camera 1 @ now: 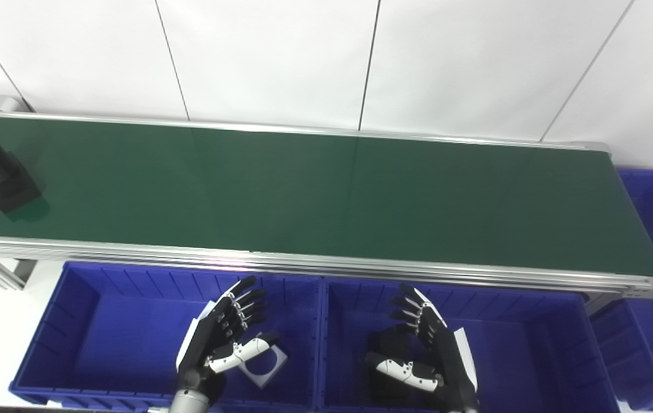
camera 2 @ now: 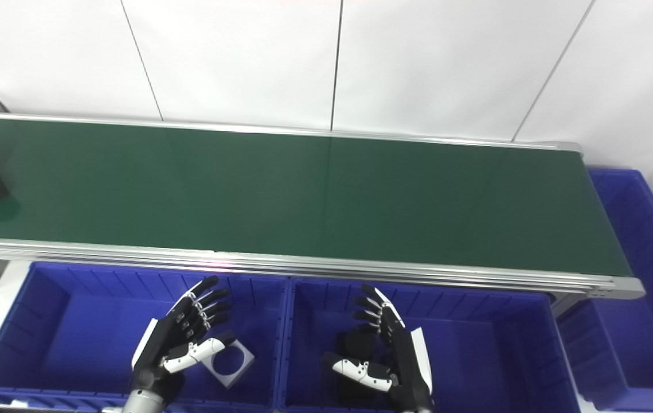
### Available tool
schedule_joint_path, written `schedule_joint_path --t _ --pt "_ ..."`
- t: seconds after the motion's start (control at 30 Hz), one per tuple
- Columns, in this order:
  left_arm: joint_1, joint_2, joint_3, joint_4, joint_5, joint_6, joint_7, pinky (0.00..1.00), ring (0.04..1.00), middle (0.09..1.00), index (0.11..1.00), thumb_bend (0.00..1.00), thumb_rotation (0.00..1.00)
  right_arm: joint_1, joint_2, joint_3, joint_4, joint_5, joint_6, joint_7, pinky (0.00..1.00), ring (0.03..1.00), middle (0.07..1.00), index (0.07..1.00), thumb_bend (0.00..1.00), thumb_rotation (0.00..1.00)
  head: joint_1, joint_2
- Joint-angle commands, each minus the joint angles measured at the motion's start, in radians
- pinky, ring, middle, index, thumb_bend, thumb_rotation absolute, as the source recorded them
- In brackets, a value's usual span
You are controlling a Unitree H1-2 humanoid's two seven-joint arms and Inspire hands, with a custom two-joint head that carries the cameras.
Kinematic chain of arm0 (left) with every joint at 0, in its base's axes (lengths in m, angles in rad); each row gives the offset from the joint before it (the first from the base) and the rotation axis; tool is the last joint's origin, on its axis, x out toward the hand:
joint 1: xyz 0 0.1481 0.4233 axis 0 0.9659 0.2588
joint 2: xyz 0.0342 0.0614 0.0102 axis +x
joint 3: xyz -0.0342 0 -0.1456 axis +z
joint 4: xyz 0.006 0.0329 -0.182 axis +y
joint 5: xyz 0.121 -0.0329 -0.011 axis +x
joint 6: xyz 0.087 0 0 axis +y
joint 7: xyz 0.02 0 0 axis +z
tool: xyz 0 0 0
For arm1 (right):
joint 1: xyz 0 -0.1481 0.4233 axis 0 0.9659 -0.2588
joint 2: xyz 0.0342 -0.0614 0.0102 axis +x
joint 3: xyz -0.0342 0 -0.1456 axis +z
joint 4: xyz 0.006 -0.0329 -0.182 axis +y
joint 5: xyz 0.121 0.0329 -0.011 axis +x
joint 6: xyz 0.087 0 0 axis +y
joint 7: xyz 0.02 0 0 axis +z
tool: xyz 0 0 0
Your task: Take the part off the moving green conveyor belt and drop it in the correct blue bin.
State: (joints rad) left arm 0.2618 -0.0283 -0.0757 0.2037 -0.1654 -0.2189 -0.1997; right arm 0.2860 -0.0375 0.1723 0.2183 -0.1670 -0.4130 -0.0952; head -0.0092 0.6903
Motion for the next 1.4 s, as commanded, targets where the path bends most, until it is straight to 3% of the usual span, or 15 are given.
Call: schedule_joint_path --t 0.0,0.1,0.13,0.17,0.2,0.37,0.47,0.9,1.37 --pt "-0.009 -0.004 0.002 -0.003 -0.006 -0.049 -0.008 0.75 0.754 0.792 0.855 0.63 0.00 -0.007 -0.002 0.004 -0.003 0.007 -0.056 -0.016 0.65 0.730 0.802 0.870 0.66 0.08 0.023 -0.012" --pt "-0.011 -0.010 0.000 0.014 -0.003 -0.062 -0.006 0.75 0.753 0.791 0.857 0.63 0.00 -0.011 -0.014 0.008 0.010 0.009 -0.057 -0.020 0.65 0.733 0.805 0.875 0.66 0.10 0.087 -0.035" --pt "-0.011 -0.016 -0.003 0.021 0.001 -0.068 -0.004 0.75 0.753 0.791 0.856 0.63 0.00 -0.012 -0.019 0.006 0.014 0.019 -0.057 -0.017 0.65 0.733 0.805 0.875 0.66 0.11 0.159 -0.054" --pt "-0.011 -0.019 -0.006 0.027 0.003 -0.072 -0.003 0.74 0.751 0.790 0.853 0.63 0.00 -0.012 -0.023 0.006 0.017 0.027 -0.056 -0.016 0.66 0.735 0.806 0.877 0.66 0.10 0.159 -0.054" --pt "-0.012 -0.026 -0.010 0.037 0.015 -0.080 0.003 0.74 0.750 0.790 0.851 0.63 0.00 -0.012 -0.028 0.003 0.020 0.042 -0.056 -0.011 0.66 0.737 0.807 0.878 0.65 0.09 0.216 -0.072" --pt "-0.021 -0.052 -0.027 0.076 0.061 -0.120 0.026 0.70 0.724 0.773 0.836 0.68 0.00 -0.018 -0.044 -0.007 0.043 0.100 -0.057 0.012 0.69 0.760 0.825 0.898 0.61 0.04 0.272 -0.088" --pt "-0.026 -0.064 -0.029 0.099 0.074 -0.138 0.037 0.69 0.721 0.769 0.839 0.67 0.00 -0.023 -0.051 -0.008 0.057 0.108 -0.057 0.013 0.69 0.757 0.824 0.905 0.59 0.03 0.309 -0.121" --pt "-0.057 -0.078 -0.031 0.190 0.092 -0.202 0.051 0.69 0.702 0.755 0.817 0.72 0.00 -0.043 -0.061 -0.011 0.106 0.117 -0.057 0.015 0.68 0.754 0.822 0.908 0.57 0.00 0.329 -0.197" --pt "-0.067 -0.084 -0.030 0.216 0.094 -0.210 0.049 0.67 0.694 0.746 0.806 0.73 0.00 -0.050 -0.054 -0.017 0.123 0.123 -0.057 0.016 0.67 0.745 0.814 0.901 0.57 0.00 0.315 -0.227"
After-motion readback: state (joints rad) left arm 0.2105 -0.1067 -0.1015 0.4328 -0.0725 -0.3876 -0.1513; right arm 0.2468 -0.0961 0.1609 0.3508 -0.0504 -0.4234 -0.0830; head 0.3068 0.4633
